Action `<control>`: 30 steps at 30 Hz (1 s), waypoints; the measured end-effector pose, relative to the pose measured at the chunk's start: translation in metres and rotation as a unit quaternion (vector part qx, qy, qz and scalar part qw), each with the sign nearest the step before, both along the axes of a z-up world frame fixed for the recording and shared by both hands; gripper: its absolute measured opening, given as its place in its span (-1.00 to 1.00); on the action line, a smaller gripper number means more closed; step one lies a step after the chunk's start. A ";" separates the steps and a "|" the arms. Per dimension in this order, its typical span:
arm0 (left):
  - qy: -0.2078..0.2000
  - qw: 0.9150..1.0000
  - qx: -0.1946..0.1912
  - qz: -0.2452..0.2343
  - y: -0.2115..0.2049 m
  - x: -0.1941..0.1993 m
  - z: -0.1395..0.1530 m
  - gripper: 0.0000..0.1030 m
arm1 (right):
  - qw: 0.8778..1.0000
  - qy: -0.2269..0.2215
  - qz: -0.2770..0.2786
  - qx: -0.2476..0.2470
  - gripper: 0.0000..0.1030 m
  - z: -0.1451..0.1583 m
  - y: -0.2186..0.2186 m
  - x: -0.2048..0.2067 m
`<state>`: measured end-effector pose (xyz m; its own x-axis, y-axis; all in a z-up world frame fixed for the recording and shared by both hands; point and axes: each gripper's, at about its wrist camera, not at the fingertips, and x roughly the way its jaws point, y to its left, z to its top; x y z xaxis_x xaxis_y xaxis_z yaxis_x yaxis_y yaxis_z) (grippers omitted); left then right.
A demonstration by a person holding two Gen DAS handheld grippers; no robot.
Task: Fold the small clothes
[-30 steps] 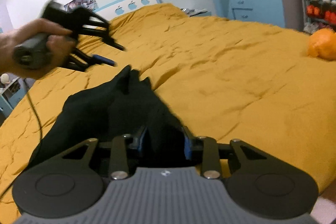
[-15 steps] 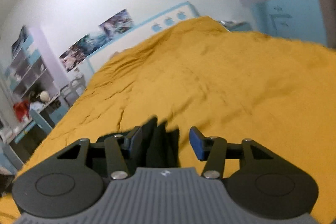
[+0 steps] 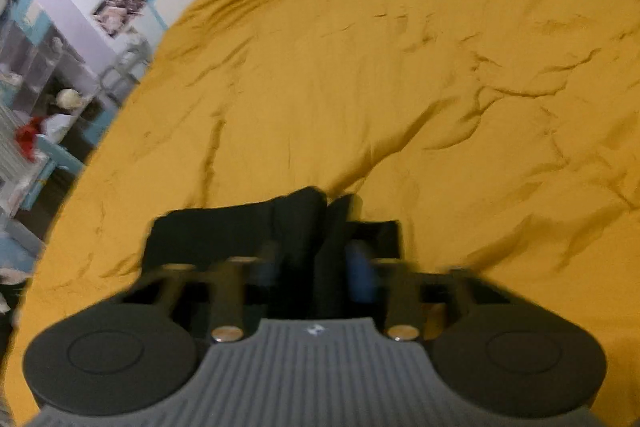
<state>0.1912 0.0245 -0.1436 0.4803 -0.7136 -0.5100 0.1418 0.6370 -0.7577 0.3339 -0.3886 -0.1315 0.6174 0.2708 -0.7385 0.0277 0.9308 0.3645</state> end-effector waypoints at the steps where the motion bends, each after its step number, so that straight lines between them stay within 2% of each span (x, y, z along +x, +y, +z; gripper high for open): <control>1: 0.005 1.000 -0.009 0.002 0.002 0.000 -0.002 0.23 | 1.000 -0.005 0.002 -0.008 -0.77 0.000 0.003 -0.002; 4: 0.007 1.000 -0.025 0.003 0.004 -0.005 -0.009 0.23 | 1.000 -0.025 -0.009 0.012 -0.80 0.008 -0.002 -0.008; 6: 0.003 1.000 -0.022 0.003 0.002 -0.003 -0.012 0.23 | 1.000 -0.007 -0.019 0.012 -0.78 -0.003 -0.007 -0.003; 8: 0.004 1.000 -0.017 0.002 0.000 -0.006 -0.013 0.23 | 0.999 0.022 -0.025 0.001 -0.57 -0.025 -0.012 0.003; 10: 0.008 1.000 -0.010 0.002 -0.001 -0.007 -0.010 0.23 | 0.998 0.032 -0.042 0.042 -0.55 -0.033 -0.025 0.001; 11: 0.010 1.000 -0.009 0.002 0.000 -0.008 -0.008 0.23 | 0.996 0.028 -0.055 0.069 -0.53 -0.028 -0.034 -0.003; 12: 0.010 1.000 -0.008 0.003 0.002 -0.009 -0.005 0.23 | 0.995 0.015 -0.062 0.076 -0.49 -0.018 -0.039 -0.011; 14: -0.005 1.000 -0.007 0.004 0.007 -0.015 0.004 0.23 | 0.996 -0.027 -0.060 0.053 -0.50 0.010 -0.046 -0.038; 16: -0.020 1.000 -0.003 0.014 0.010 -0.021 0.013 0.23 | 0.997 -0.049 -0.038 0.041 -0.50 0.034 -0.051 -0.074; 21: -0.059 0.998 -0.031 -0.002 -0.010 -0.016 0.037 0.23 | 0.993 -0.077 0.016 0.092 -0.45 0.067 -0.052 -0.182; 23: -0.068 0.997 -0.022 -0.019 -0.028 -0.011 0.041 0.23 | 0.991 -0.086 0.023 0.098 -0.42 0.068 -0.040 -0.218; 25: -0.059 0.998 0.000 -0.029 -0.042 -0.006 0.038 0.23 | 0.990 -0.091 0.025 0.103 -0.42 0.064 -0.032 -0.241; 30: -0.028 0.999 0.027 -0.036 -0.056 -0.005 0.016 0.23 | 0.993 -0.065 0.004 0.101 -0.41 0.041 -0.021 -0.263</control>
